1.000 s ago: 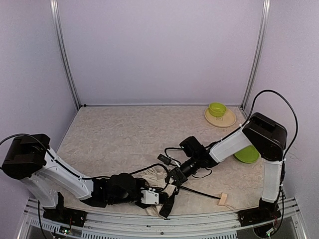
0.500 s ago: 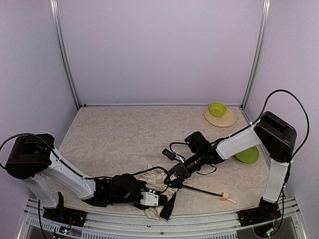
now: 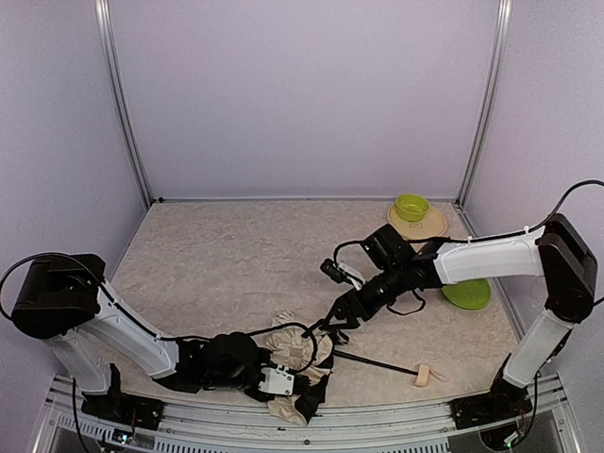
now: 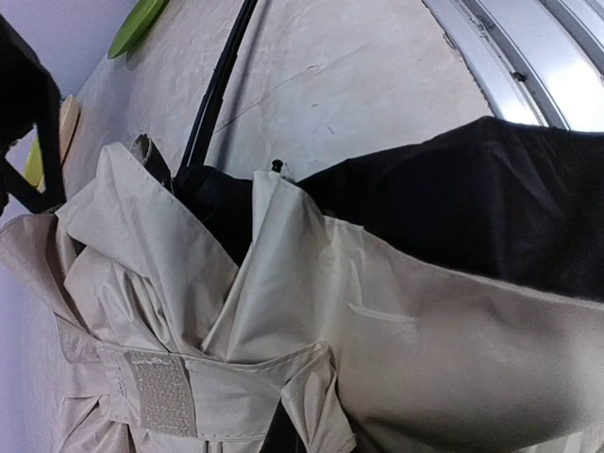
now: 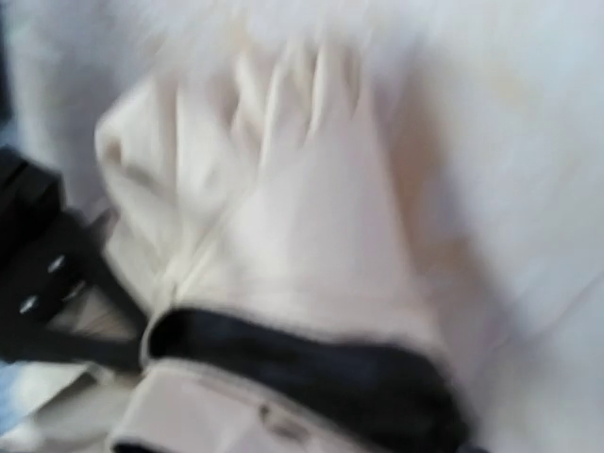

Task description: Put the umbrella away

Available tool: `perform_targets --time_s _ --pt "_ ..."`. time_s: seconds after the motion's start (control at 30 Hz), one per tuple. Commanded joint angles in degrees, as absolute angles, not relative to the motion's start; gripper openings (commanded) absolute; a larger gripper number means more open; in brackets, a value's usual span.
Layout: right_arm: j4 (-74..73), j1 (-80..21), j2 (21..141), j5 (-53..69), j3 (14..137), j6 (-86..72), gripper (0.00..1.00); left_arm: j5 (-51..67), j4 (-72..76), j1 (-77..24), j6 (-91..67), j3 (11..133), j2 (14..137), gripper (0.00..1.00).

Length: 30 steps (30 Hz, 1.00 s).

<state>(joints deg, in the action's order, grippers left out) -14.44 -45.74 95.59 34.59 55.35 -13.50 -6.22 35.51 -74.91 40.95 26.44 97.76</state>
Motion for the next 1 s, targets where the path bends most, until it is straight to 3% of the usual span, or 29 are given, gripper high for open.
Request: perform_targets --time_s 0.0,0.27,0.47,0.97 --pt "-24.7 -53.3 93.4 12.2 60.5 -5.4 0.7 -4.8 30.5 -74.5 40.3 24.3 96.8 0.0" --pt "-27.6 -57.4 99.9 8.4 65.8 0.6 0.78 -6.3 31.5 -75.0 40.3 23.2 94.1 0.0" --pt "-25.8 -60.1 102.8 16.0 65.8 0.2 0.87 -7.2 31.4 -75.3 40.5 23.2 93.7 0.0" --pt "-24.2 -62.6 99.4 18.6 64.7 -1.7 0.87 -7.3 31.2 -75.3 40.8 23.4 93.9 0.0"
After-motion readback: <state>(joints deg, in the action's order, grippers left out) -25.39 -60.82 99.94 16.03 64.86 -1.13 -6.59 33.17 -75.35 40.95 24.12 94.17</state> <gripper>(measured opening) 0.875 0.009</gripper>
